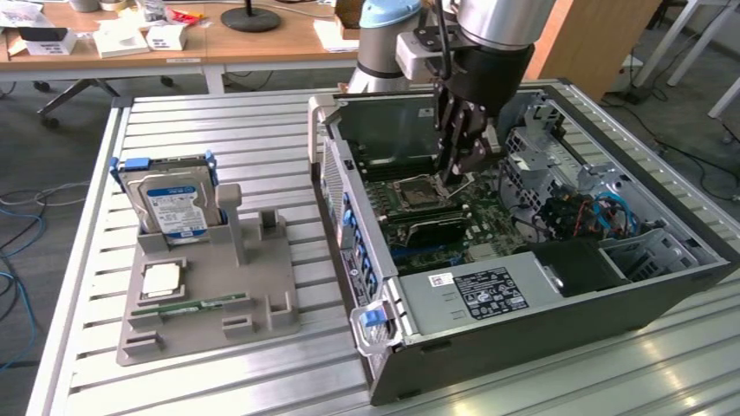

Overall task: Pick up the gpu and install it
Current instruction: 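Insert the gpu into the slot, then press down on the gpu until it lock into place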

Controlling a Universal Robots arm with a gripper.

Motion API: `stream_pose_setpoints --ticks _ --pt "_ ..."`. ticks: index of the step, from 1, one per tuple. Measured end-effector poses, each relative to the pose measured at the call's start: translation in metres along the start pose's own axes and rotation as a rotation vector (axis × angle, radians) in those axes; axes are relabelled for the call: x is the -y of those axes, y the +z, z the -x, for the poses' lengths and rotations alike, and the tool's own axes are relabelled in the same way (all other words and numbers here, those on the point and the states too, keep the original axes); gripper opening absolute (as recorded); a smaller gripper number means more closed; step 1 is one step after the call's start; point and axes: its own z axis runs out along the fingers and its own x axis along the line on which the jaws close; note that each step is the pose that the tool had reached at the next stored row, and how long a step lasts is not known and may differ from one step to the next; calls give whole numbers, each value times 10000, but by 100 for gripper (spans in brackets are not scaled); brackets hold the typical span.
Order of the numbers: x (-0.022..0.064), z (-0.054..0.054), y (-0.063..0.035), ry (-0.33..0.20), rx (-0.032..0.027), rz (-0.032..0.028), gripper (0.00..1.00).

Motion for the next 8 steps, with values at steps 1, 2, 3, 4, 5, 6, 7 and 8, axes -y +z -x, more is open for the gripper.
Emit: stream_pose_setpoints --ticks 1,2,3,4,5,6,7,8 --pt "0 0 0 0 0 0 33" --pt "0 0 -1 0 -2 2 33" --pt "0 0 -1 0 -2 1 33" --pt "0 0 -1 0 -2 1 33" --pt "0 0 -1 0 -2 1 33" --pt "0 0 -1 0 -2 1 33" --pt "0 0 -1 0 -2 1 33" --pt "0 0 -1 0 -2 1 33"
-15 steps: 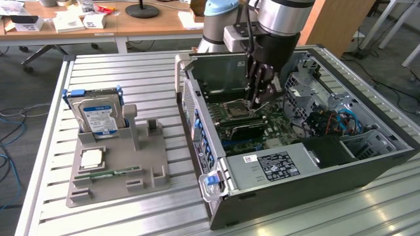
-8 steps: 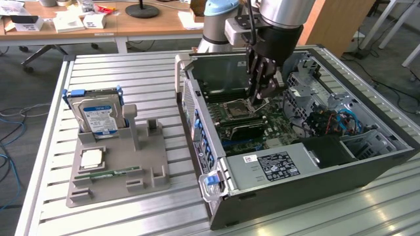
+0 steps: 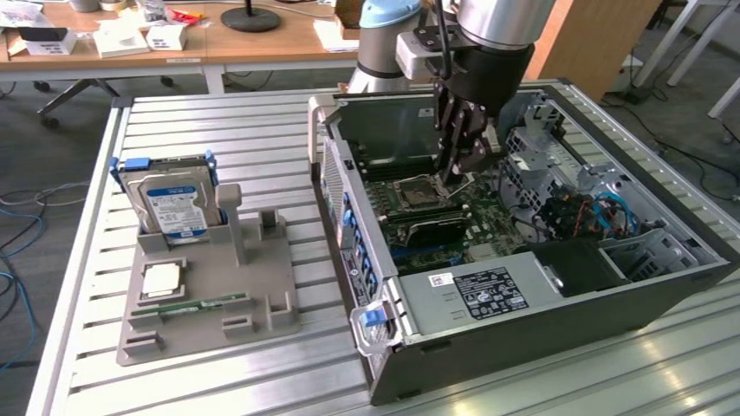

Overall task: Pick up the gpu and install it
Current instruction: 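Press down on the gpu until it lock into place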

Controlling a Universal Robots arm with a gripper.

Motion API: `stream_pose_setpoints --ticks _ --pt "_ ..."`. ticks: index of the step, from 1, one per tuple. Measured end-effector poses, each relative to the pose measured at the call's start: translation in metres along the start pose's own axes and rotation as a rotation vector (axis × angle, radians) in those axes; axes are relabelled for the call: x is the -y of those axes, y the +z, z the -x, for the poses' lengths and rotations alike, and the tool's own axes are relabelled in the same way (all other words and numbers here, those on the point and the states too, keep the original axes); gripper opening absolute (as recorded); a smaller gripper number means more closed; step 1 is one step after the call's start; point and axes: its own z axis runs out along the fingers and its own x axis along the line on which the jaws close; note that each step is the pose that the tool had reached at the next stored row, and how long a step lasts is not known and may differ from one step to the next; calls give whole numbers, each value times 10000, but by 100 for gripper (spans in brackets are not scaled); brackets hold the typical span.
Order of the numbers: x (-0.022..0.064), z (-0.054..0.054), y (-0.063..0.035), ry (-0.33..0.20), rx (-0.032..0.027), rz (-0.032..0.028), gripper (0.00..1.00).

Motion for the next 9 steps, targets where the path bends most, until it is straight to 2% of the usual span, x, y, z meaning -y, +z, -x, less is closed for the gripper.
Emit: stream_pose_setpoints --ticks 6,7,8,9 --pt "0 0 0 0 0 0 32" --pt "0 0 0 0 0 0 25" --pt "0 0 0 0 0 0 25" --pt "0 0 0 0 0 0 19"
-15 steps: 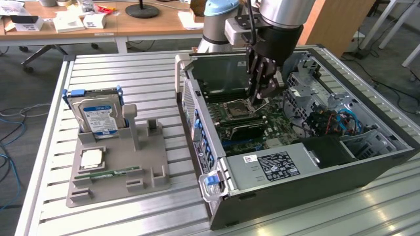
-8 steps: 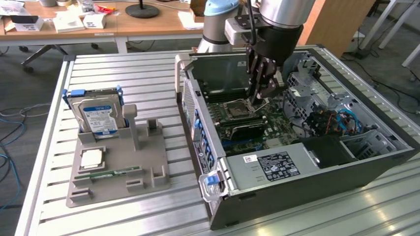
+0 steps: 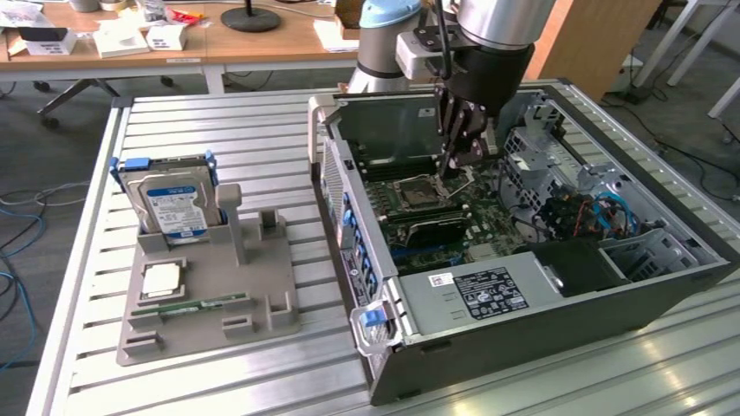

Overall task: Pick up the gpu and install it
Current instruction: 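Press down on the gpu until it lock into place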

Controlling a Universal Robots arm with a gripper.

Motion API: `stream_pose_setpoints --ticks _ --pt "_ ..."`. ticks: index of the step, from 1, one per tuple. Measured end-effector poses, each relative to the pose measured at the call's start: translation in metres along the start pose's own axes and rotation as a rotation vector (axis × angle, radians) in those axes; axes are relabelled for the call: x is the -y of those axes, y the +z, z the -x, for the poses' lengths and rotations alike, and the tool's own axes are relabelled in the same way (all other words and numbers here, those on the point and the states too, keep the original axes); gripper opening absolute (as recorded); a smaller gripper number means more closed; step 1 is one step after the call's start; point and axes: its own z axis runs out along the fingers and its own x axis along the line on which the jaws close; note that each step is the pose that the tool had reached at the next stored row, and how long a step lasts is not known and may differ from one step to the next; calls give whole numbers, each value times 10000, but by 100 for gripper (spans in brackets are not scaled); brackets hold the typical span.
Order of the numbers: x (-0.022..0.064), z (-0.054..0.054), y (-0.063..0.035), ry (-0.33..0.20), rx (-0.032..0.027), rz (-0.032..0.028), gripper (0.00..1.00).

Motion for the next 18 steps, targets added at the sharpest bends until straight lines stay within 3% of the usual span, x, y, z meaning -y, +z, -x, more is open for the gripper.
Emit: stream_pose_setpoints --ticks 2,11,18 --pt "0 0 0 0 0 0 11" --pt "0 0 8 -1 0 0 11" --pt "-5 -5 127 -1 -4 -1 11"
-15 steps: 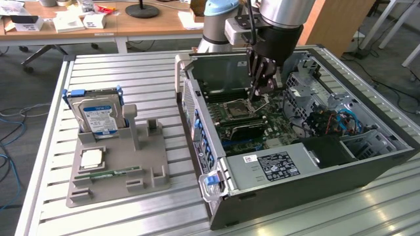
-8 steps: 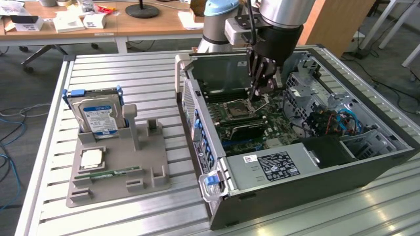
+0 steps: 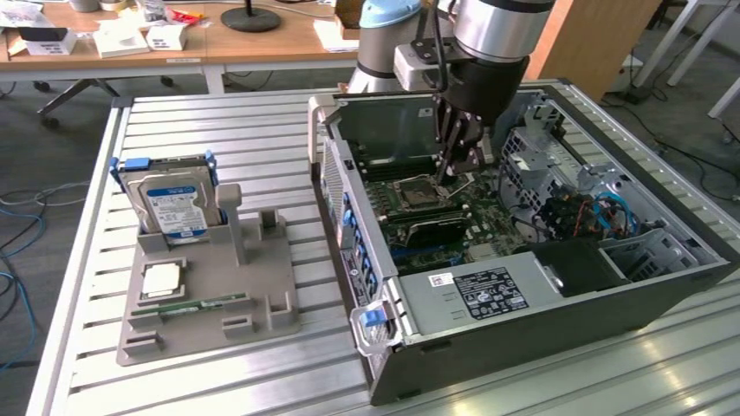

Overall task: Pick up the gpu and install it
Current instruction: 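Press down on the gpu until it lock into place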

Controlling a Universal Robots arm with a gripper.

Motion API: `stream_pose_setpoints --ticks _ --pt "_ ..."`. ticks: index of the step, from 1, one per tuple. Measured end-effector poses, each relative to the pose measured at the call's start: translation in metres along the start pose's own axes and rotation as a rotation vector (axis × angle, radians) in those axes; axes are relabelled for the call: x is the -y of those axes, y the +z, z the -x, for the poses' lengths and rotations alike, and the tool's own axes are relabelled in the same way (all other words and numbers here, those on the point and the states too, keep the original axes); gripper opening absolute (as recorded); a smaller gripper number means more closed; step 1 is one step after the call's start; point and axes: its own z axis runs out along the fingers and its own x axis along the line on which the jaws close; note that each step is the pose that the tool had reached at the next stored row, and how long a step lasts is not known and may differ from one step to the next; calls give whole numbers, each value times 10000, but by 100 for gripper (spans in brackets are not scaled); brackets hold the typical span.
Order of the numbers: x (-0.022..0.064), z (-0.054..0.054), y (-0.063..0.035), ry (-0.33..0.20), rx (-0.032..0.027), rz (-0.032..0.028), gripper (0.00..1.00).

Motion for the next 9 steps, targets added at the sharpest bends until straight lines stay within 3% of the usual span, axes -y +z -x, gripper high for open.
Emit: stream_pose_setpoints --ticks 9 --pt "-13 -6 163 -1 -37 0 11"
